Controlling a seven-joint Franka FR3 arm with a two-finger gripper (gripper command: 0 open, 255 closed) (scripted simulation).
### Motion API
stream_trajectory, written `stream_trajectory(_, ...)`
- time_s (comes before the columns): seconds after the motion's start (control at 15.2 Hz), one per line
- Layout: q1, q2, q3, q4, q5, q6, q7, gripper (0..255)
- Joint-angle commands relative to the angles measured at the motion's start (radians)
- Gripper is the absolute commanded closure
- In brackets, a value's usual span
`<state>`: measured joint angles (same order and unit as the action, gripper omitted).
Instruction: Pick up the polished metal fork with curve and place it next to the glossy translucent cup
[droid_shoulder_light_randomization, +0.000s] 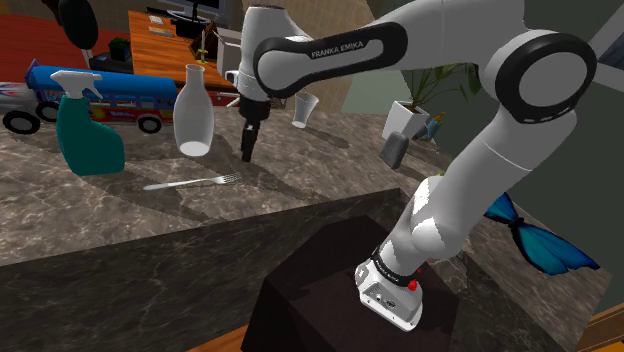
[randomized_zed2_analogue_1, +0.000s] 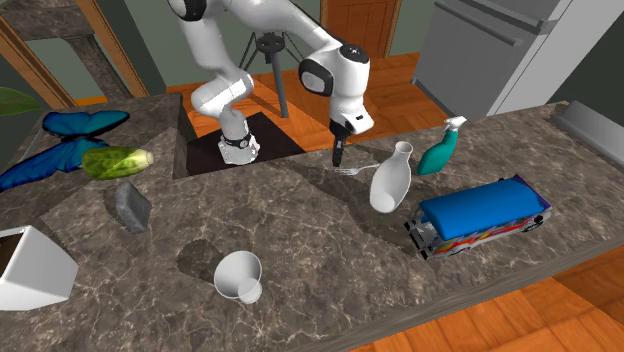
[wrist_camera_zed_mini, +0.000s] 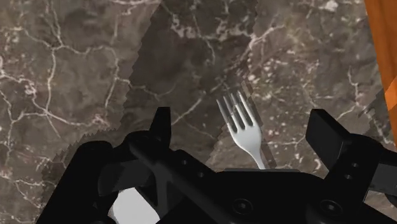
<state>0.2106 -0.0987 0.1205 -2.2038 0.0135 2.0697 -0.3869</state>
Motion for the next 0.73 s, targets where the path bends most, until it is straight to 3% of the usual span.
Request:
stream_trajectory(0.0, 0.017, 0.062, 0.019, 0.035, -0.019, 0.029, -0.019, 0)
stream_trajectory(0.33, 0.061, 0.218, 0.061, 0.134, -0.081, 0.087, -0.057, 0)
stream_trajectory(0.66, 0.065, 0.253, 0.06, 0.115, -0.092, 0.14, -0.054, 0)
